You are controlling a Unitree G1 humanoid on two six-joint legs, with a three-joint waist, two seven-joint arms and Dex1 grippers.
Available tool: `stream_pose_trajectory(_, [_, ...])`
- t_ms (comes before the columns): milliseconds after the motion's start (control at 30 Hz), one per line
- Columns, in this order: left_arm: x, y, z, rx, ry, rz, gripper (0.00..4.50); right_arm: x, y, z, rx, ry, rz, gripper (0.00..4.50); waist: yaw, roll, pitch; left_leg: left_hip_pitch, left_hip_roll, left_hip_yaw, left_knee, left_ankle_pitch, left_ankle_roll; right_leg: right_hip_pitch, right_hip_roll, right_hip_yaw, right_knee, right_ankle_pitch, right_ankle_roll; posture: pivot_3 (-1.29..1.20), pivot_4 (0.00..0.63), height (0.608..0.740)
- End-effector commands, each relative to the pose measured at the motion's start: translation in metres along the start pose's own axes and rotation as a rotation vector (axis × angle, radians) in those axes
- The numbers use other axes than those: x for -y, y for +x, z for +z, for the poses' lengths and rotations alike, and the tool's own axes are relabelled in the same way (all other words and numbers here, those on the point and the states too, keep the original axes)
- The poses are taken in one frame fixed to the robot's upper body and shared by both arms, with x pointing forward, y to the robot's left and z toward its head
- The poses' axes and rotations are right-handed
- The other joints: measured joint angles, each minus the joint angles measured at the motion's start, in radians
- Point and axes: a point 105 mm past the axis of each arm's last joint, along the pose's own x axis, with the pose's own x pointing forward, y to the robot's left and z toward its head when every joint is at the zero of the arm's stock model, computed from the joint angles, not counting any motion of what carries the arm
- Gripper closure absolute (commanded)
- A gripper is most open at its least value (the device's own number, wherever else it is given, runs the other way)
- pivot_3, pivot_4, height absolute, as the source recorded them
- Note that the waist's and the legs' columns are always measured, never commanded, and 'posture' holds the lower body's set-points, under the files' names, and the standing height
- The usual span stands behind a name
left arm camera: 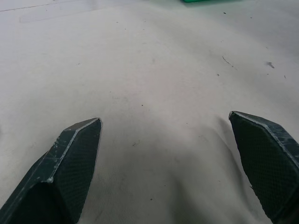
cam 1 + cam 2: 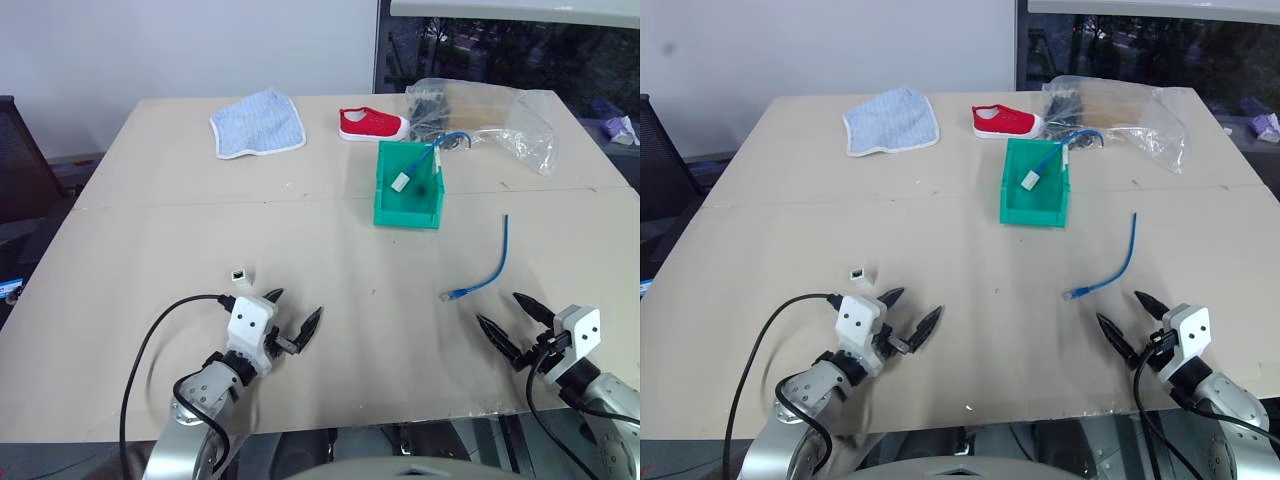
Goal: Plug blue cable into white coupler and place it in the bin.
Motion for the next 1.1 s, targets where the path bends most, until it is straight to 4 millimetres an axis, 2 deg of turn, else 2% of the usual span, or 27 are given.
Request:
stream_pose_trajectory(33, [0.006,-0.011,-0.011,-0.047,-0.034,-0.043,0.0,0.004,-0.008,0.009,0.002,-0.049,0.027,0.1,0.0,0.0,0.0,0.0,0.0,0.0,0.0,0.0,0.0,0.0,0.0,0.0,0.0,0.0,0.0,0.0,0.15,0.74])
stream_pose_trajectory(100, [0.009,-0.021,-0.011,-0.048,-0.048,-0.067,0.0,0.006,-0.012,0.004,-0.03,-0.061,0.047,0.1,-0.002,0.0,0.0,0.0,0.0,0.0,0.0,0.0,0.0,0.0,0.0,0.0,0.0,0.0,0.0,0.0,0.15,0.74])
stream_pose_trajectory(233, [0.01,-0.027,-0.008,-0.042,-0.054,-0.085,0.0,0.004,-0.013,0.002,-0.038,-0.063,0.064,0.1,-0.001,0.0,0.0,0.0,0.001,0.001,-0.001,-0.001,0.001,0.0,-0.001,0.0,-0.003,0.0,0.0,0.0,0.15,0.74])
stream_pose_trajectory(433, [0.009,-0.027,-0.002,-0.031,-0.043,-0.103,0.0,0.008,-0.012,0.001,-0.038,-0.076,0.079,0.1,-0.001,0.0,0.0,0.0,0.001,0.001,-0.001,-0.001,0.001,0.0,-0.001,0.0,-0.002,0.0,0.0,0.0,0.15,0.74])
stream_pose_trajectory(567, [0.005,-0.024,0.007,-0.021,0.013,-0.139,0.0,0.01,-0.01,0.007,-0.051,-0.154,0.153,0.1,0.0,0.0,0.0,0.0,0.0,0.001,-0.001,-0.001,0.001,0.0,0.0,0.0,-0.003,0.0,0.0,0.0,0.15,0.74])
stream_pose_trajectory(700, [0.002,-0.014,0.04,0.054,-0.002,-0.22,0.0,0.009,0.0,0.027,-0.068,-0.242,0.284,0.1,0.001,-0.001,0.002,-0.001,0.0,0.0,-0.001,-0.001,0.001,0.0,0.0,0.0,-0.002,0.0,0.0,0.0,0.15,0.74])
stream_pose_trajectory(833, [0.015,-0.01,0.071,0.043,0.153,-0.489,0.0,0.009,0.018,0.046,-0.1,-0.328,0.423,0.1,0.0,-0.004,0.003,0.0,0.0,-0.001,0.001,0.0,0.001,0.0,0.002,-0.001,0.001,0.0,0.0,0.0,0.15,0.74])
stream_pose_trajectory(933, [0.021,-0.007,0.092,0.042,0.203,-0.634,0.0,0.011,0.03,0.047,-0.171,-0.384,0.504,0.1,0.0,-0.004,0.003,0.001,0.0,-0.001,0.001,0.0,0.001,0.0,0.002,-0.001,0.001,0.0,0.0,0.0,0.15,0.74])
stream_pose_trajectory(1000, [0.027,-0.006,0.099,-0.003,0.283,-0.758,0.0,0.01,0.041,0.043,-0.233,-0.393,0.578,0.1,0.0,-0.005,0.004,0.0,0.0,-0.001,0.001,0.0,0.001,0.0,0.003,-0.001,0.001,0.0,0.0,0.0,0.15,0.74])
stream_pose_trajectory(1100, [0.028,-0.005,0.104,-0.053,0.348,-0.854,0.0,0.006,0.051,0.038,-0.285,-0.388,0.686,0.1,-0.001,-0.005,0.005,-0.002,-0.004,-0.001,0.001,0.0,0.001,-0.002,0.003,-0.001,0.0,0.002,0.003,0.0,0.15,0.74])
